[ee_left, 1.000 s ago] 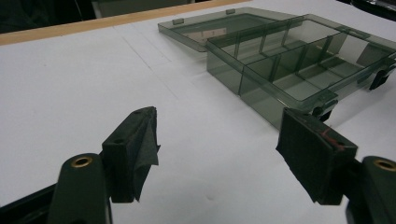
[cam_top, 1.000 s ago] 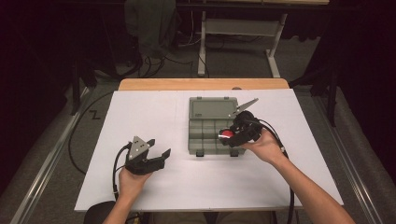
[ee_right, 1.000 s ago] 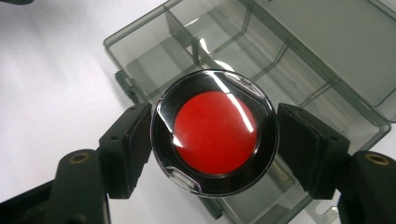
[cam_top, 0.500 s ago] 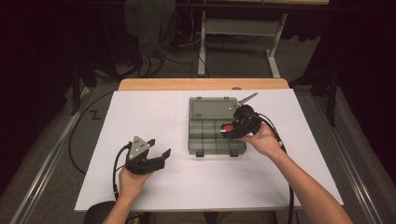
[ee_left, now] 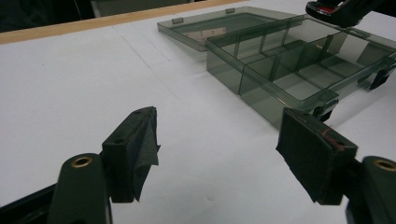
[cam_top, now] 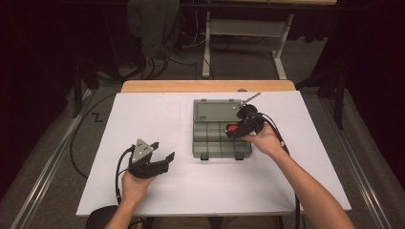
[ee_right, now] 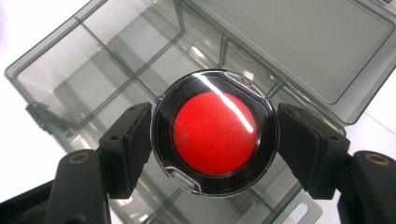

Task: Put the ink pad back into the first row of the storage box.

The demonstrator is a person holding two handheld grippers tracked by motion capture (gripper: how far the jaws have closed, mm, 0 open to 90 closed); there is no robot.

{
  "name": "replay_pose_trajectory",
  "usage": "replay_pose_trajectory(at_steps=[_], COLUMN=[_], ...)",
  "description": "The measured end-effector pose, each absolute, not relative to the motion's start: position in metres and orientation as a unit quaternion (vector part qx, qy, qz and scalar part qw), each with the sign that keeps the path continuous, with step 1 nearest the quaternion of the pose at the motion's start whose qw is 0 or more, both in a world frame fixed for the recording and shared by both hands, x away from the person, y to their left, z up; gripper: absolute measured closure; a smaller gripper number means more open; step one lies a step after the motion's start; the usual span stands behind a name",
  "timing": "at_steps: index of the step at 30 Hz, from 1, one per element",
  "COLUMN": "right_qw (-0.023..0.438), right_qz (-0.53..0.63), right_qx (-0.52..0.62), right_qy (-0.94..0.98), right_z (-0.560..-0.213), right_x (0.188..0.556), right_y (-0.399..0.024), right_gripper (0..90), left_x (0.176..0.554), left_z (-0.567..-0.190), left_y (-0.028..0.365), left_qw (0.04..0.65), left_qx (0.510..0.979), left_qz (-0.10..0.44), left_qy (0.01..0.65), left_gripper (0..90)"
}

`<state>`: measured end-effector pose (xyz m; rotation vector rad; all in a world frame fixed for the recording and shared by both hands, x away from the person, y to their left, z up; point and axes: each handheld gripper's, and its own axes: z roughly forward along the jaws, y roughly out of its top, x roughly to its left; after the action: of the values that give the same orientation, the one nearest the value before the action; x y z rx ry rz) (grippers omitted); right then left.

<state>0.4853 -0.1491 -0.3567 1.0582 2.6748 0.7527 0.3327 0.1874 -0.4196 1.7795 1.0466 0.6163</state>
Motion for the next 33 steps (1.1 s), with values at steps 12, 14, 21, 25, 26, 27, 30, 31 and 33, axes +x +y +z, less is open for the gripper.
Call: replay_pose_trajectory(at_steps=[12, 14, 21, 25, 26, 27, 30, 31, 33], right_qw=[0.087, 0.089, 0.093, 0.092, 0.09, 0.091, 0.09, 0.089, 0.089], right_qz=[0.242, 0.239, 0.232, 0.228, 0.227, 0.226, 0.227, 0.228, 0.232], right_qx=[0.369, 0.371, 0.369, 0.371, 0.371, 0.372, 0.373, 0.372, 0.374], right_qy=[0.893, 0.893, 0.895, 0.895, 0.896, 0.896, 0.895, 0.895, 0.894], right_z=[-0.365, -0.365, -0.365, -0.368, -0.368, -0.369, -0.371, -0.371, -0.371], right_x=[0.494, 0.495, 0.499, 0.501, 0.501, 0.501, 0.502, 0.502, 0.503], right_y=[-0.145, -0.143, -0.134, -0.129, -0.128, -0.128, -0.127, -0.127, -0.128], right_gripper=[31.5, 31.4, 31.4, 31.5, 31.4, 31.4, 31.4, 31.4, 31.3], left_x=[0.333, 0.333, 0.332, 0.332, 0.332, 0.332, 0.332, 0.332, 0.332], left_z=[-0.42, -0.42, -0.419, -0.419, -0.419, -0.419, -0.419, -0.419, -0.419], left_y=[0.187, 0.187, 0.187, 0.188, 0.188, 0.187, 0.187, 0.187, 0.187], left_qw=[0.476, 0.475, 0.475, 0.475, 0.475, 0.474, 0.475, 0.477, 0.475], left_qx=[0.728, 0.729, 0.728, 0.728, 0.728, 0.728, 0.729, 0.729, 0.728], left_qz=[0.25, 0.25, 0.252, 0.253, 0.253, 0.253, 0.252, 0.251, 0.253], left_qy=[0.425, 0.425, 0.426, 0.426, 0.425, 0.425, 0.424, 0.423, 0.424], left_gripper=[29.1, 29.1, 29.1, 29.1, 29.1, 29.1, 29.1, 29.1, 29.1])
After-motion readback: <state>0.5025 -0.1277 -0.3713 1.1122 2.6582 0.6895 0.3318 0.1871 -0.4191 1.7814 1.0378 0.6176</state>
